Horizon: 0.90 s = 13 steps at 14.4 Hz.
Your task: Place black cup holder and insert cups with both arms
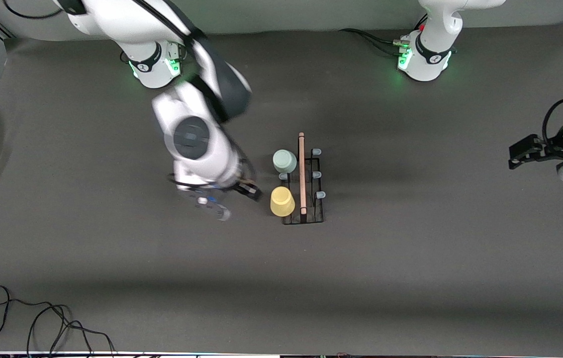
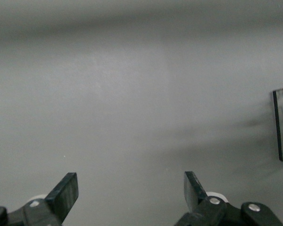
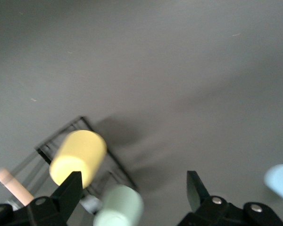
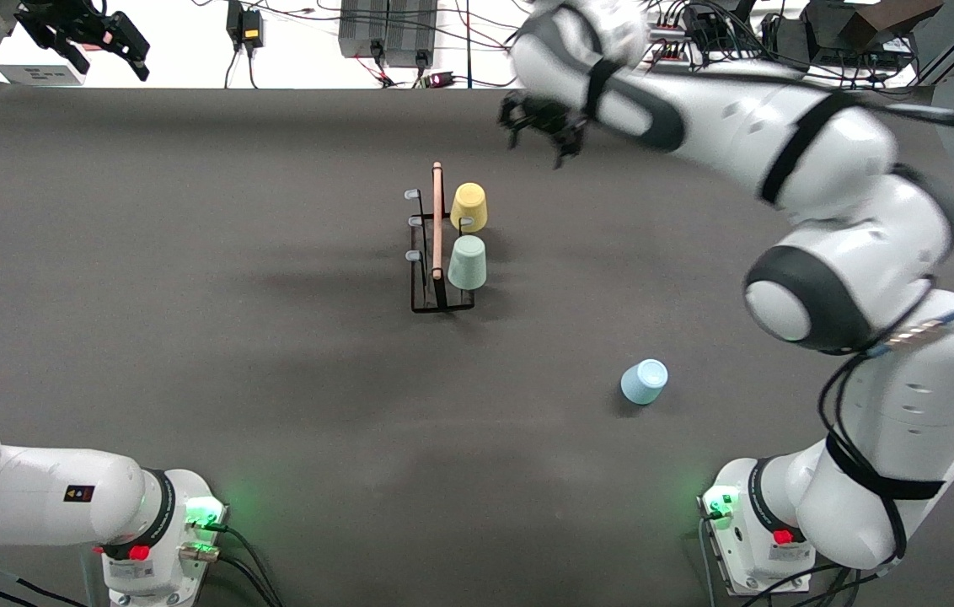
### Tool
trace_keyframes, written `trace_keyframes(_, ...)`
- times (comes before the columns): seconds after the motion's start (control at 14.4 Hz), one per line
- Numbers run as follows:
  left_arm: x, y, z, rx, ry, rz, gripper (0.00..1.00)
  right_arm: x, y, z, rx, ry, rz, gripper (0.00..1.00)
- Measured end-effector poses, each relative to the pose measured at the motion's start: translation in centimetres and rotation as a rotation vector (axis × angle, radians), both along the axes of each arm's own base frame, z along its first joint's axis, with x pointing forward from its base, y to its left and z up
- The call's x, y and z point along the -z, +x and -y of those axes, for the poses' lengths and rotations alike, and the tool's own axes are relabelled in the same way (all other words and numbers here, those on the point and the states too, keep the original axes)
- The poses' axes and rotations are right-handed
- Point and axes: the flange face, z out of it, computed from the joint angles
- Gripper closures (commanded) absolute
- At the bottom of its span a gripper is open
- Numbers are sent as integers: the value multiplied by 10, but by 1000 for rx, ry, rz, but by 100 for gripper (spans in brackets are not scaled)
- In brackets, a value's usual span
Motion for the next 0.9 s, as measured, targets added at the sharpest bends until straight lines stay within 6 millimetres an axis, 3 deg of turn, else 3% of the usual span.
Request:
trace_keyframes(0.21,-1,1,-2,-4,-1,9,0,-66,-2,100,-117,25,-105,2)
trace_keyframes(0.42,-1,1,-2,-3,-2,10,0,-112,-10,205,-214,91,-168,2)
trace_keyframes(0.69,0,1,3,6,-2,10,0,-145,-24,321,-303,170,-160,2)
trace_keyframes(0.9,1,1,4,5,-2,7,0,-166,-39,388,-356,200,-104,2)
